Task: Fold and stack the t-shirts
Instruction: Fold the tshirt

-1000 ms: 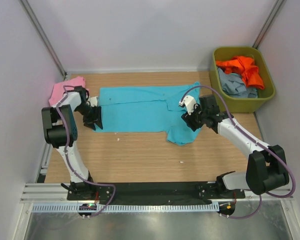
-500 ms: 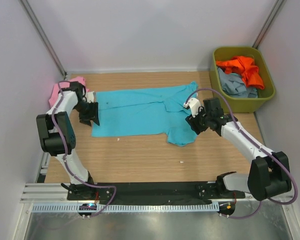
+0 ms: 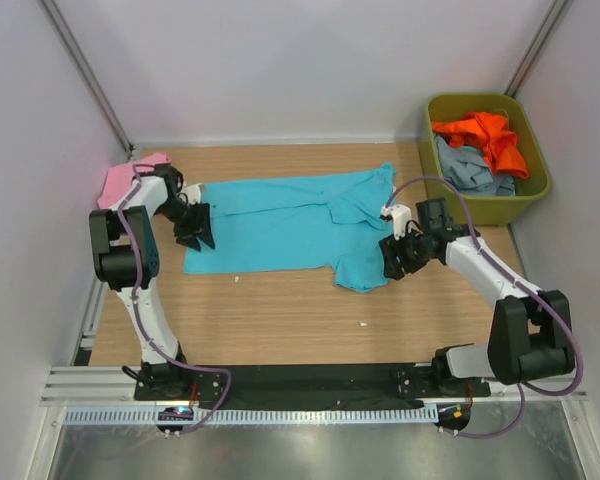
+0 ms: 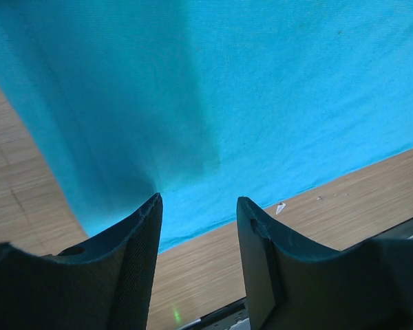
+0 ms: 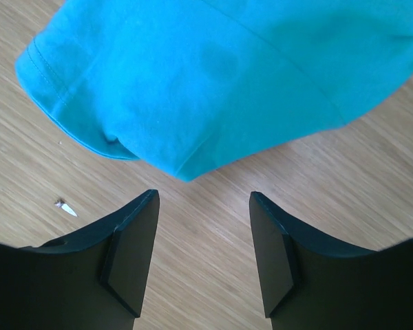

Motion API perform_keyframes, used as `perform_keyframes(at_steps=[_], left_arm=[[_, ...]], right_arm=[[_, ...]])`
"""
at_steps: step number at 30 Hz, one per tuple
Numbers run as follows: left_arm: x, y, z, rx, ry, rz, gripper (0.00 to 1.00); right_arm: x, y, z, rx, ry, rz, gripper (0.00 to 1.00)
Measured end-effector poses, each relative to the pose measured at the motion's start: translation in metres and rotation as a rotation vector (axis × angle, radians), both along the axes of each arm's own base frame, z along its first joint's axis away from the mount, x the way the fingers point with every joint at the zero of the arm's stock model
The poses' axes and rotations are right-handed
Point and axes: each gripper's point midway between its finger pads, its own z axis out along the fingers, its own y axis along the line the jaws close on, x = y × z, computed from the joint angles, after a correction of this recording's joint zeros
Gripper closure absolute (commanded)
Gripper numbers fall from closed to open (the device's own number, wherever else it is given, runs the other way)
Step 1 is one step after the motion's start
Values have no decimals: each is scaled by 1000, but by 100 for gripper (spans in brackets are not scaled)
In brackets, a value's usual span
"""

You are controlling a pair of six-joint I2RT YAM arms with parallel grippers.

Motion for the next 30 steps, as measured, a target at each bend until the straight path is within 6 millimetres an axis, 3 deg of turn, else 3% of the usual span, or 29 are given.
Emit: perform_keyframes(at_steps=[8, 20, 26, 30], left_arm=[[-3, -18, -5, -28, 24, -24, 52], [-5, -21, -10, -32, 41, -29, 52], [-5, -22, -12, -37, 47, -25, 52], [-7, -24, -14, -47, 59, -22, 52]], right_arm=[[-8, 4, -16, 5, 79, 20, 40], [-24, 25, -43, 4, 188, 108, 45], [-17, 26, -45, 6, 172, 93, 50], [-9, 26, -44, 6, 143, 78, 58]])
